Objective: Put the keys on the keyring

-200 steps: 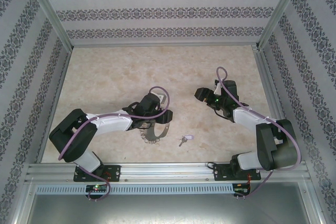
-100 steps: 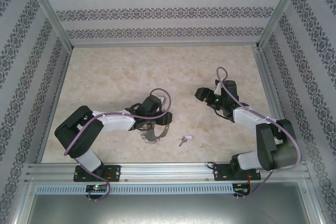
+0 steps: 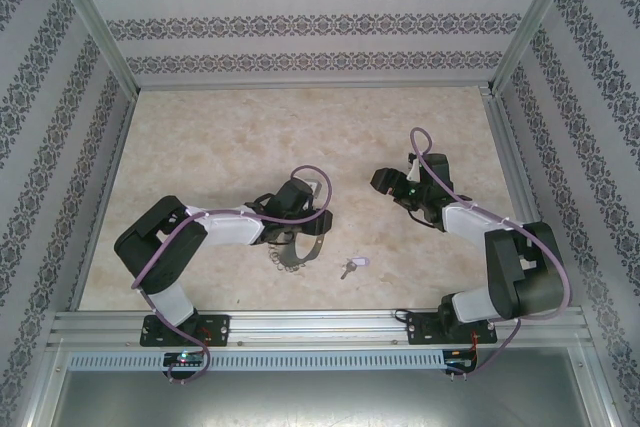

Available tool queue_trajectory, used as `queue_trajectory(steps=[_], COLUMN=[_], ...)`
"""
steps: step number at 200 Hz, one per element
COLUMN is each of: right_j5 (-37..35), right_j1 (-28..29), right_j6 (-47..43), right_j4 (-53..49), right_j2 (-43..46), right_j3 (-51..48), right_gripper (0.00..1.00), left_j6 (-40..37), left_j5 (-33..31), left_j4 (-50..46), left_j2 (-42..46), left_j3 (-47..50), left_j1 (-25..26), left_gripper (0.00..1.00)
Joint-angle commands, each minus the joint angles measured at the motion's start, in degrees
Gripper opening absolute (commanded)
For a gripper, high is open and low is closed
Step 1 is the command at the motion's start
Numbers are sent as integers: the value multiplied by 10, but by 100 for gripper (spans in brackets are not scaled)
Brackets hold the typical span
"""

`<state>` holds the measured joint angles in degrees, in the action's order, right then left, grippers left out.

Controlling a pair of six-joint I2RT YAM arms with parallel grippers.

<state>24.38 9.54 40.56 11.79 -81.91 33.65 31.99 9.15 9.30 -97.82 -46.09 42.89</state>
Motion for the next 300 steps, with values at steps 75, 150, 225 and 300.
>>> queue_trajectory(steps=[75, 150, 225, 300], right_j5=[-7, -3, -3, -3], right_j1=[4, 5, 5, 2], right_j6=[-12, -13, -11, -13], right_j4=[5, 4, 8, 9], right_j2=[-9, 3, 11, 16], right_j3=[9, 7, -2, -7], right_gripper=[74, 74, 72, 72], left_j6=[-14, -21, -33, -42], left_j5=[-12, -68, -156, -183], left_j4=[4, -36, -77, -87], left_j2=[-33, -26, -31, -53], left_j3=[-39, -46, -64, -80], left_j1=[9, 11, 25, 38], left_gripper=[58, 58, 51, 46])
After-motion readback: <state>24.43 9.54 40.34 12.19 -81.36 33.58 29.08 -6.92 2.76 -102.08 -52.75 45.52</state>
